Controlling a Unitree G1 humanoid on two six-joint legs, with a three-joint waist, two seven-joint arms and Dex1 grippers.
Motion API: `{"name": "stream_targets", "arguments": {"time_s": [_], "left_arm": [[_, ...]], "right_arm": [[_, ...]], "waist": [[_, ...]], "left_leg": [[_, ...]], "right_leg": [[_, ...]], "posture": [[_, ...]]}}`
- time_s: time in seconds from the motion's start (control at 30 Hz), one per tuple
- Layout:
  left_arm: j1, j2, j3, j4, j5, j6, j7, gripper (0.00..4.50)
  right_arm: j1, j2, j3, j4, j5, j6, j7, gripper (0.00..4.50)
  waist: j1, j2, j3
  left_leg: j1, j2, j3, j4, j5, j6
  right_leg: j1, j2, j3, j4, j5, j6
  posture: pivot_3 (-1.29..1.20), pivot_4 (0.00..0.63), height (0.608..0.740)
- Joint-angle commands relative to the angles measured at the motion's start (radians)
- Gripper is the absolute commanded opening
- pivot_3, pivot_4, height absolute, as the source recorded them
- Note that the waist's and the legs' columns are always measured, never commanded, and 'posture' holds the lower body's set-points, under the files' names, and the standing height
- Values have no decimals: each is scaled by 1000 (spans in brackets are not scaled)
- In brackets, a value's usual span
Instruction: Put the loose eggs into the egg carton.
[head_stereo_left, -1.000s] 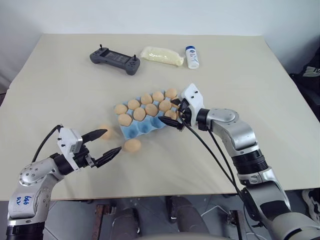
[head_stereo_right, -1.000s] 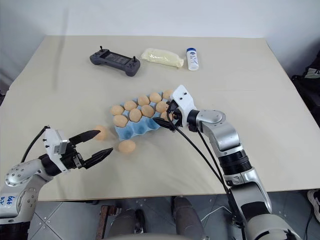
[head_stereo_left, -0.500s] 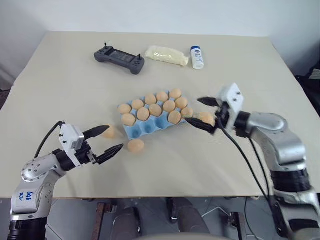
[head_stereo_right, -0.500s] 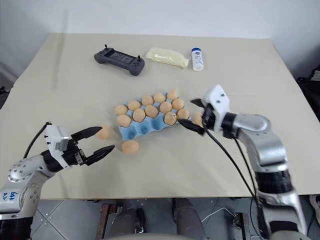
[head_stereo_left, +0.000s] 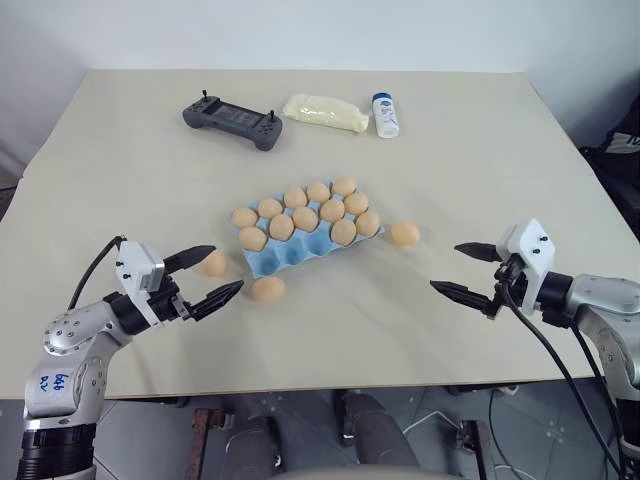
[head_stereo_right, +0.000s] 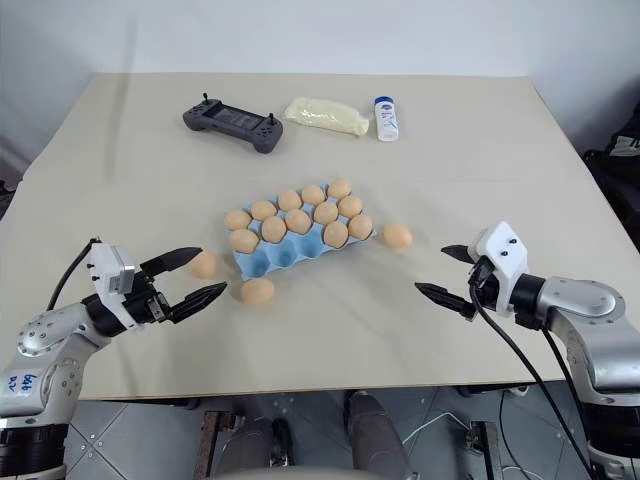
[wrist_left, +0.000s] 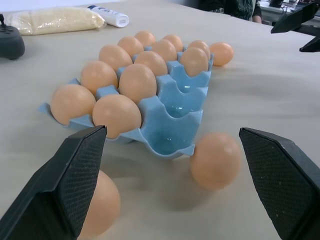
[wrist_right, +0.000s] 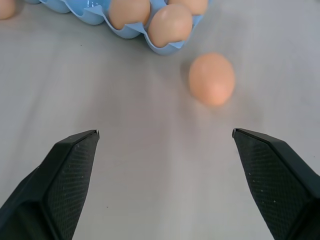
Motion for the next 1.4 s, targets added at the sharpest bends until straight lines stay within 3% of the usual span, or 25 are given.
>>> {"name": "stream_targets", "arguments": {"time_s": [0.03, 0.37, 0.8, 1.07, 1.1, 1.4], "left_arm": [[-10, 7, 1, -16, -4, -16, -3, 4500], [10, 0, 13, -53, -8, -15, 25, 4500], [54, -13, 24, -95, -12, -24, 61, 4500], [70, -15, 29, -102, -14, -35, 69, 4500], [72, -15, 30, -102, -14, -35, 69, 4500], [67, -10, 27, -87, -15, -36, 65, 4500]], "right_arm": [[-66, 38, 19, 37, -10, -48, -35, 4468], [-311, 136, 175, 356, -137, -198, -50, 4468], [-505, 228, 265, 702, -242, -319, -29, 4468], [-499, 220, 243, 633, -214, -264, -2, 1783], [-486, 211, 238, 591, -208, -248, -2, 1619], [-456, 207, 217, 184, -107, 0, -47, 1563]], "waist": [[0, 0, 0], [2, 0, 0], [0, 1, 0], [-1, 1, 1], [0, 1, 1], [-1, 2, 1]], "left_leg": [[0, 0, 0, 0, 0, 0], [-1, 0, 0, -1, 0, 0], [-1, 1, 0, 0, 0, -2], [0, 1, 0, 0, 0, -2], [0, 1, 0, 0, 0, -2], [1, 3, -1, 0, 0, -4]], "right_leg": [[0, 0, 0, 0, 0, 0], [-1, 0, -1, 1, 2, 3], [-1, 0, -1, 4, 3, 5], [-2, 0, -1, 6, 3, 6], [-2, 0, -1, 6, 3, 6], [-2, -2, -2, 8, 3, 5]], "posture": [[0, 150, 740], [0, 150, 740], [0, 150, 740], [0, 150, 740], [0, 150, 740], [0, 150, 740]]}}
